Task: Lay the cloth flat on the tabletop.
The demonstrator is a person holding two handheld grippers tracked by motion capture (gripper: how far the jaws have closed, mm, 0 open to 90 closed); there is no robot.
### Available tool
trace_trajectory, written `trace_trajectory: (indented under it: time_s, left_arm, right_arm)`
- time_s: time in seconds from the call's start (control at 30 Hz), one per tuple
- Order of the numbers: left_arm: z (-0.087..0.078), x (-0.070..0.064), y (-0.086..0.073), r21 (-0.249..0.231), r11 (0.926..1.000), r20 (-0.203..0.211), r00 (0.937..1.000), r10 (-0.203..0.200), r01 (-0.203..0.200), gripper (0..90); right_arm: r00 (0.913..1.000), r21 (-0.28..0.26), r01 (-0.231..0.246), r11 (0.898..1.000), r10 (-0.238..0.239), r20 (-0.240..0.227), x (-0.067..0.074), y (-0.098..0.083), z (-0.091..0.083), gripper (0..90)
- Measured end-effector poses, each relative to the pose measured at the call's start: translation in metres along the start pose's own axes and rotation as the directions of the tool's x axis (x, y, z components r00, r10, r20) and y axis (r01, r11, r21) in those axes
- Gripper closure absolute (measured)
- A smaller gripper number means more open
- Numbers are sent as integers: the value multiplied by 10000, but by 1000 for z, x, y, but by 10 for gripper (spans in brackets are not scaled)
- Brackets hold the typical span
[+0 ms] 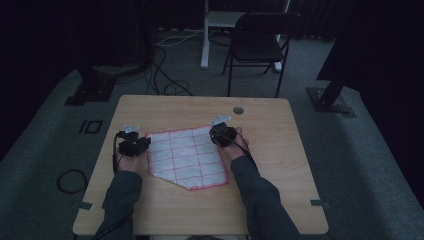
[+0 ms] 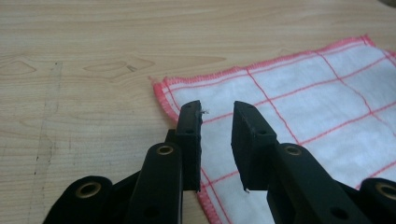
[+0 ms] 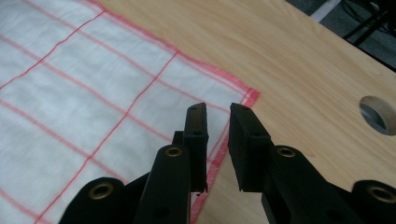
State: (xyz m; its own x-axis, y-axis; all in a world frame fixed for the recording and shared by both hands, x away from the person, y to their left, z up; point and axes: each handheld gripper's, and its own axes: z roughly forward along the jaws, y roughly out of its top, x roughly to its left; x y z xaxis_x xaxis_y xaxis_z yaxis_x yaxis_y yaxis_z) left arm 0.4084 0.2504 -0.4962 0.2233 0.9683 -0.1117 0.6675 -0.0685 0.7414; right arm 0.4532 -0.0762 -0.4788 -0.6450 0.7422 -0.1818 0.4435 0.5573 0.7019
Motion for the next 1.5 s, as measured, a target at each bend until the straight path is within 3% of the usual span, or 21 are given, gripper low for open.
trace_trajectory:
  time_s: [0.17, 0.4, 0.53, 0.67, 0.77, 0.93, 1.0, 1.03, 1.07, 1.17, 1.27, 1.4, 1.5]
  left_arm:
    - [-4, -3, -5, 51, 9998, 126, 9997, 205, -205, 736]
    - [-17, -12, -18, -10, 9986, 503, 9973, 532, -533, 736]
    - [-26, -18, -29, -96, 9983, 787, 9952, 574, -568, 732]
    - [-35, -21, -42, -191, 9987, 903, 9947, 493, -478, 720]
    - [-41, -23, -50, -275, 9987, 850, 9953, 460, -438, 719]
    - [-49, -25, -61, -449, 9976, 791, 9953, 559, -525, 715]
    - [-52, -25, -63, -532, 9974, 845, 9950, 538, -494, 715]
    - [-54, -25, -64, -560, 9972, 844, 9950, 536, -490, 713]
    - [-55, -24, -64, -601, 9971, 826, 9952, 520, -471, 712]
    - [-56, -23, -65, -635, 9971, 810, 9956, 472, -421, 705]
    - [-54, -22, -67, -567, 9978, 790, 9961, 397, -353, 696]
    - [-53, -22, -68, -560, 9979, 745, 9965, 382, -340, 693]
    - [-55, -21, -66, -652, 9973, 688, 9969, 390, -345, 689]
  right_arm:
    - [9988, 25, 360, 9993, -359, -346, 10, -9, -4, 766]
    - [9946, -208, 328, 9992, -347, -977, 21, -23, -14, 759]
    - [9888, -374, 440, 9983, -489, -1412, 37, -33, -23, 745]
    - [9807, -404, 695, 9968, -757, -1803, 63, -45, -30, 723]
    - [9688, -557, 967, 9938, -1068, -2236, 84, -52, -34, 721]
    - [9410, -880, 1341, 9871, -1546, -3010, 123, -57, -38, 707]
    - [9372, -943, 1363, 9862, -1592, -3102, 128, -57, -38, 701]
    - [9277, -981, 1617, 9820, -1851, -3241, 143, -55, -35, 693]
    - [9232, -994, 1786, 9789, -2017, -3272, 148, -54, -32, 688]
    - [9187, -946, 2149, 9720, -2341, -3182, 162, -50, -23, 667]
    - [9125, -854, 2459, 9655, -2603, -3155, 169, -46, -14, 687]
    - [9167, -706, 2630, 9622, -2720, -2928, 168, -39, -9, 866]
    - [9243, -894, 2400, 9666, -2557, -2833, 157, -31, -15, 880]
